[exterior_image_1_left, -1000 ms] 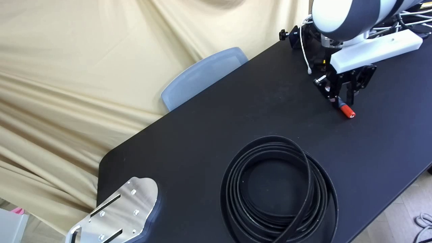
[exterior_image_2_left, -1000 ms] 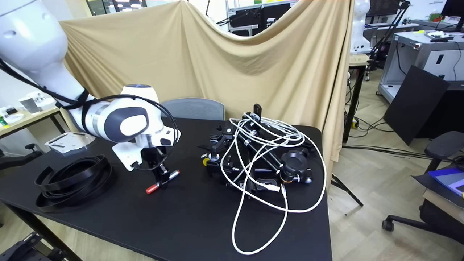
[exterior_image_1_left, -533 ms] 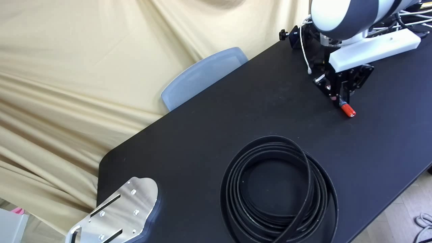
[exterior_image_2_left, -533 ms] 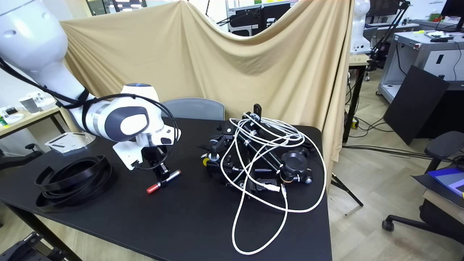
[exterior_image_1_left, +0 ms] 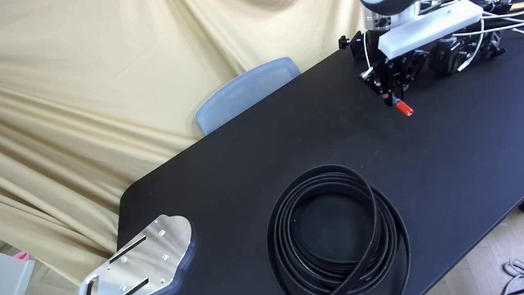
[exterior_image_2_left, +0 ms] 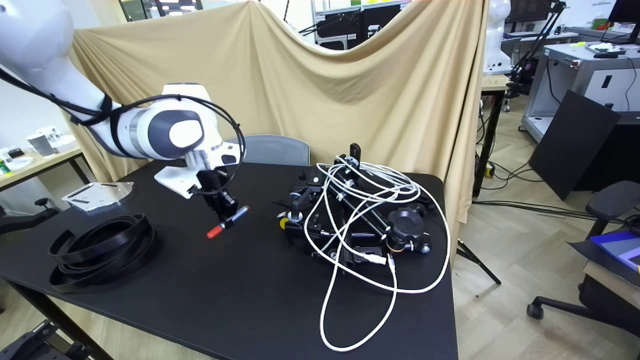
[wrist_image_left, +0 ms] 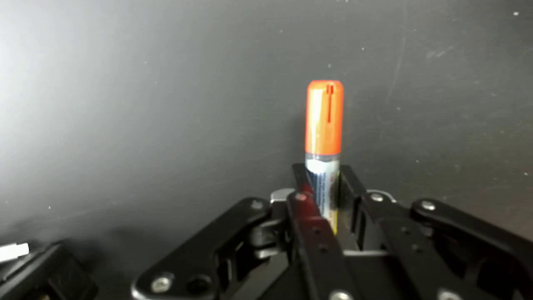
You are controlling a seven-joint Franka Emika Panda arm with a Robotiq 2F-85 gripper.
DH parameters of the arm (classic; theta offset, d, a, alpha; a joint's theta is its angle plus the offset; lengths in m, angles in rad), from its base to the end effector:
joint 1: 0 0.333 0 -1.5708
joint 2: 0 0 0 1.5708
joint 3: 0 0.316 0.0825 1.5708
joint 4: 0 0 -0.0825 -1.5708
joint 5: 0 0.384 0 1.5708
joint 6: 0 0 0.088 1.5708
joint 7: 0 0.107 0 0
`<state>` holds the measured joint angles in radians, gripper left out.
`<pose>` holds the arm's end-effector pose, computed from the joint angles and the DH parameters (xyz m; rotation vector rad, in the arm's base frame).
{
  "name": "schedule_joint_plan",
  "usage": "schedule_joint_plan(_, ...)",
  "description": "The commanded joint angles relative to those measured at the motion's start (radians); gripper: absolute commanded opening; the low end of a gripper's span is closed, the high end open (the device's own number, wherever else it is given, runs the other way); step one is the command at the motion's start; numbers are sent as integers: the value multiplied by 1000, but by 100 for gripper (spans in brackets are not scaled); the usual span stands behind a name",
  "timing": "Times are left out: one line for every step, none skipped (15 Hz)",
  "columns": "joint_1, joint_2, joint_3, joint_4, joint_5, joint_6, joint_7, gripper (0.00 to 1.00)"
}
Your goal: Move the marker forward
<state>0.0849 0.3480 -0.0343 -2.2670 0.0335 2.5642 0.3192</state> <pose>0.5315 0.0259 0.2002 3.1029 -0.4616 -0.0795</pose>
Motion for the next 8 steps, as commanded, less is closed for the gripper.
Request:
schedule_joint_plan(28, -4, 10, 111, -30, -115, 5, 5)
schedule_joint_plan(35, 5, 14, 140, -37, -133, 7, 5)
schedule_joint_plan(40, 16, 18, 170, -40, -149, 5, 5)
schedule_joint_plan(45, 36, 21, 205, -45, -160, 6, 5)
schedule_joint_plan(50, 51, 20, 232, -53, -168, 8, 5)
schedule_joint_plan(50, 73, 21, 263, -56, -179, 0, 5)
schedule_joint_plan(51, 92, 19, 288, -61, -185, -2, 5)
schedule_joint_plan(47, 117, 16, 315, -62, -195, -12, 5)
